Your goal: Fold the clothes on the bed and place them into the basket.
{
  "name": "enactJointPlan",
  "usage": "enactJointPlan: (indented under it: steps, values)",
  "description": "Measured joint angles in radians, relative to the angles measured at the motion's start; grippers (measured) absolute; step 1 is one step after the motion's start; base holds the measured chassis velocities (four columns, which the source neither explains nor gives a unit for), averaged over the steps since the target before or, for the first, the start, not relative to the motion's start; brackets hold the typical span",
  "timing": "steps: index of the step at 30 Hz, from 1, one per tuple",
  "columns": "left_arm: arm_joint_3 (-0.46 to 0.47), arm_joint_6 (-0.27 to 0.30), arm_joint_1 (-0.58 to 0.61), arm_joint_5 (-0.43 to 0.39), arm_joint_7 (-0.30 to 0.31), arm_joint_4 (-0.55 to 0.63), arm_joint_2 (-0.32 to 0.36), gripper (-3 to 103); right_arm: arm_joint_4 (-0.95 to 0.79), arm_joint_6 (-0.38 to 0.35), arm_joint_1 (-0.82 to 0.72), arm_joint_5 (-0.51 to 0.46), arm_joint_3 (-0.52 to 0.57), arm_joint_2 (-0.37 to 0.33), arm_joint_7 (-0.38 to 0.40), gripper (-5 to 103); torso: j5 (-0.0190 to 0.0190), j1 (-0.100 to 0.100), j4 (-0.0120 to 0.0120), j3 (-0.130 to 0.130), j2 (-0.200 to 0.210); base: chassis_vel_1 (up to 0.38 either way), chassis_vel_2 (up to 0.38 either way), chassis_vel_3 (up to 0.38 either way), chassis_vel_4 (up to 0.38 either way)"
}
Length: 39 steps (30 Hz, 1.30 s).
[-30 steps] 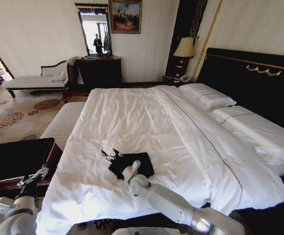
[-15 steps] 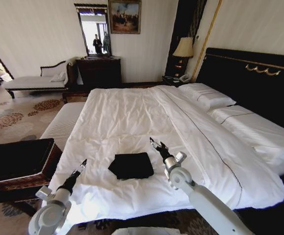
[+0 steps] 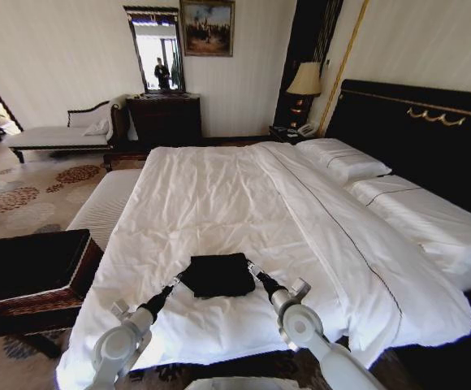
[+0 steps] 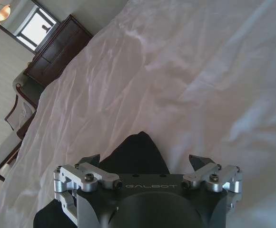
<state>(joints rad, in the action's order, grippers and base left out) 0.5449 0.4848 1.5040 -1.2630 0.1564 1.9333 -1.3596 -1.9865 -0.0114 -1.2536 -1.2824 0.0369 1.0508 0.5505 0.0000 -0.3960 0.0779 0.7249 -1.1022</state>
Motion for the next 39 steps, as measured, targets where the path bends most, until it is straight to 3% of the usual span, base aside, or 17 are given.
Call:
enactJointPlan:
  steps: [3,12,14,16,19,23,28,31,35,37,39]
  values:
    - [-0.047,-0.012,-0.029,0.051,0.003,-0.035,-0.027,100,0.015,0.003,0.014,0.018,-0.006,0.014,0.001,100,0.0,0.0,0.0,0.0,0.0,0.0,0.0,0.0,0.0]
    - [-0.069,-0.048,-0.058,0.086,-0.019,-0.078,-0.036,102,0.015,0.012,0.003,0.036,0.02,0.009,0.007,100,0.0001,0.0,0.0001,0.0,0.0,0.0,0.0,0.0,0.0]
    - [-0.069,-0.05,-0.061,0.086,-0.024,-0.079,-0.039,98,0.019,0.013,0.001,0.039,0.022,0.009,0.006,100,0.0,0.0,0.0001,0.0,0.0,0.0,0.0,0.0,0.0]
    - [-0.072,-0.051,-0.068,0.089,-0.029,-0.082,-0.048,88,0.027,0.014,0.001,0.039,0.019,0.015,0.01,100,0.0,0.0,0.0,0.0,0.0,0.0,0.0,0.0,0.0]
    - [-0.075,-0.051,-0.078,0.089,-0.026,-0.091,-0.06,82,0.028,0.009,0.003,0.035,0.011,0.023,0.018,100,0.0,0.0,0.0,0.0,0.0,0.0,0.0,0.0,0.0]
    - [-0.074,-0.049,-0.09,0.083,-0.016,-0.099,-0.076,60,0.049,-0.003,0.01,0.033,0.001,0.025,0.024,100,0.0,0.0,0.0,0.0,0.0,0.0,0.0,0.0,0.0]
    - [-0.072,-0.049,-0.089,0.083,-0.016,-0.099,-0.083,50,0.073,-0.013,0.018,0.029,-0.011,0.02,0.015,100,0.0,0.0,0.0,0.0,0.0,0.0,0.0,0.0,0.0]
    - [-0.071,-0.049,-0.082,0.085,-0.017,-0.098,-0.083,34,0.095,-0.026,0.027,0.02,-0.028,0.03,0.004,100,0.0,0.0,0.0,0.0,0.0,0.0,0.0,0.0,0.0]
    - [-0.072,-0.049,-0.079,0.088,-0.019,-0.095,-0.081,23,0.116,-0.029,0.038,0.012,-0.041,0.043,-0.014,102,0.0,0.0,0.0,0.0,0.0,0.0,0.0,0.0,0.0]
    - [-0.072,-0.049,-0.079,0.089,-0.019,-0.095,-0.081,12,0.126,-0.029,0.046,0.007,-0.043,0.05,-0.022,93,-0.0001,0.0,0.0,0.0,0.0,0.0,0.0,0.0,0.0]
    - [-0.072,-0.049,-0.079,0.089,-0.02,-0.095,-0.081,8,0.128,-0.028,0.048,0.006,-0.043,0.052,-0.024,93,-0.0001,0.0,0.0,0.0,0.0,0.0,0.0,0.0,0.0]
